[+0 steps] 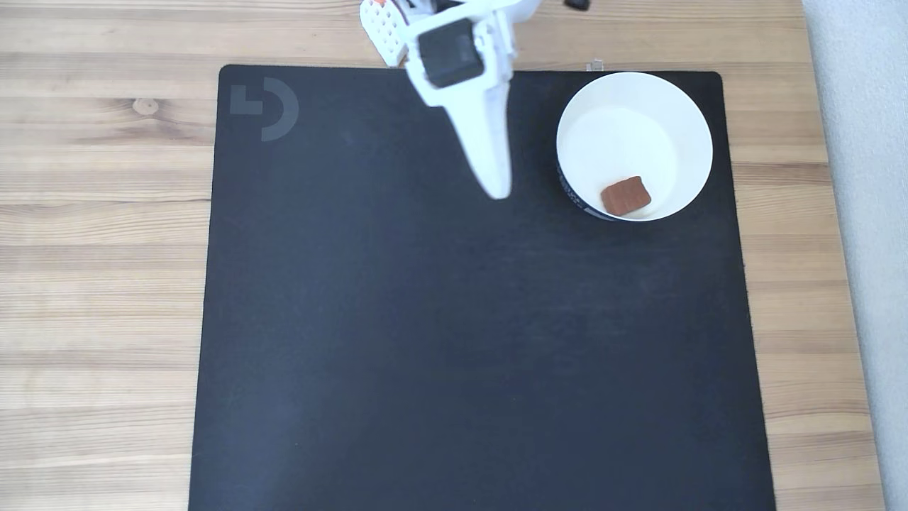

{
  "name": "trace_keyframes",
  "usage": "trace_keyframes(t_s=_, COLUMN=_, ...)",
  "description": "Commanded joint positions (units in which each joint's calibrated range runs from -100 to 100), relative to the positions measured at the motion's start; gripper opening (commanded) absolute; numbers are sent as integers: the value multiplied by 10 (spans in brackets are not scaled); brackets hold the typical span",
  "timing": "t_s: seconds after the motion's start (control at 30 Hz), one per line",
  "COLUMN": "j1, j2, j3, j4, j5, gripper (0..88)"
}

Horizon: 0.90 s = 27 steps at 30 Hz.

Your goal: Pick up the toy and place it on the plate

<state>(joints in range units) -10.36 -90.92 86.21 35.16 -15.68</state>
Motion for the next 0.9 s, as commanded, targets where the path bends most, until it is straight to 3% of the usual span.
trace_keyframes(t_s=0.0, j1=114, j2=-83, j3=98, j4=-51, j5=33, gripper=24)
trace_keyframes(t_s=0.23, j1=143, j2=-83, j3=133, j4=-10, j5=90, gripper=24)
trace_keyframes(t_s=0.4, j1=137, j2=-84, j3=133, j4=103, j5=129, gripper=24)
trace_keyframes(t_s=0.57, j1=137, j2=-85, j3=133, j4=181, j5=149, gripper=25)
trace_keyframes(t_s=0.87, j1=137, j2=-86, j3=133, j4=182, j5=149, gripper=25)
